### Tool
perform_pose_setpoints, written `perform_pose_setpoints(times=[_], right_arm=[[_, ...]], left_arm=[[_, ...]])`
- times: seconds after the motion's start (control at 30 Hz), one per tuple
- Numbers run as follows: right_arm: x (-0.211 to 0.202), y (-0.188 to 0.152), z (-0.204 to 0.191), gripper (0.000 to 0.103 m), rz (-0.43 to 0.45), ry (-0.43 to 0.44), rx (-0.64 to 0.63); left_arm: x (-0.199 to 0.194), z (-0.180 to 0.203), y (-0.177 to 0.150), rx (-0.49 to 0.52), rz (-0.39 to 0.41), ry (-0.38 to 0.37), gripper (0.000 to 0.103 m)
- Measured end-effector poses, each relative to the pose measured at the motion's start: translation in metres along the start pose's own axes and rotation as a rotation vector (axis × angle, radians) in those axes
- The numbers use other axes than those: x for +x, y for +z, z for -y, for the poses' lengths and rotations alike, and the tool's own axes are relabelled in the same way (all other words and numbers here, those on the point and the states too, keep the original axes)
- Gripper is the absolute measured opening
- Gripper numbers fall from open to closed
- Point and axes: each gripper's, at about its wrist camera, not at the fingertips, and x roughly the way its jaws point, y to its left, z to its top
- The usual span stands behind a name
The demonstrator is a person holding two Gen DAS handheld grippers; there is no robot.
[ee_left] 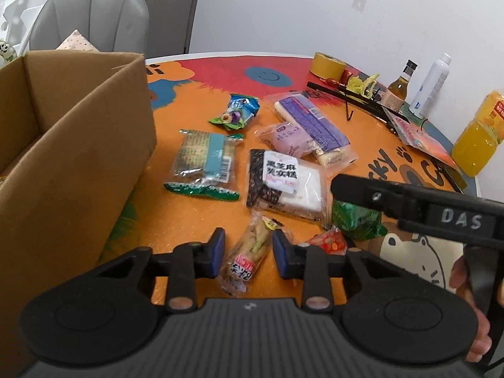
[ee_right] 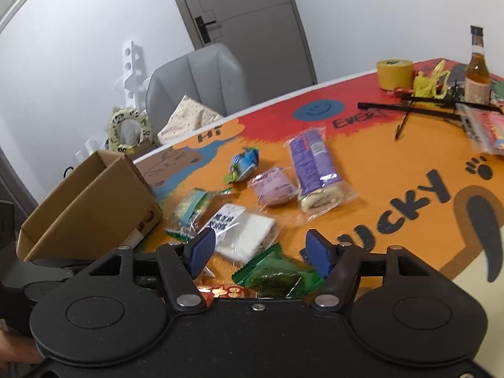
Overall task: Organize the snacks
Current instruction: 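Grasp the small snack stick with the left gripper while the right grasps the green packet, then carry both snacks over the cardboard box and open both grippers to drop them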
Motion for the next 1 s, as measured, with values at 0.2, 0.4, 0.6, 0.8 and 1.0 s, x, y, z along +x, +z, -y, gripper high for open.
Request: perform_pose_setpoints(times=[0.2,0.4,0.6,0.8,1.0], right_arm=[[0.009,-0.011,0.000,0.060,-0.071,-0.044,-0.023],[0.003,-0.018,-0.003,0.033,-0.073,-0.107,-0.059],[-0.010,-0.021,-0.006,0.029,-0.056,-0.100,-0.044],[-0.023,-0.016,-0.015,0.029,-0.016,-0.088,-0.030],[-0.032,-0.010,-0.031,0.029,0.017,-0.060,-0.036]], left_arm=[[-0.008,-0.008,-0.008,-0.016,0.004,0.014,0.018],[-0.014,-0.008,-0.014,-0.015,0.009,0.011,0.018],[-0.026,-0.008,-0.019,-0.019,0.024,-0.011,0.017],[-0.045,-0.006,-0.019,-0.008,0.054,-0.024,0.017],[-0.069,-0.005,-0.015,-0.005,0.102,-0.025,0.017]])
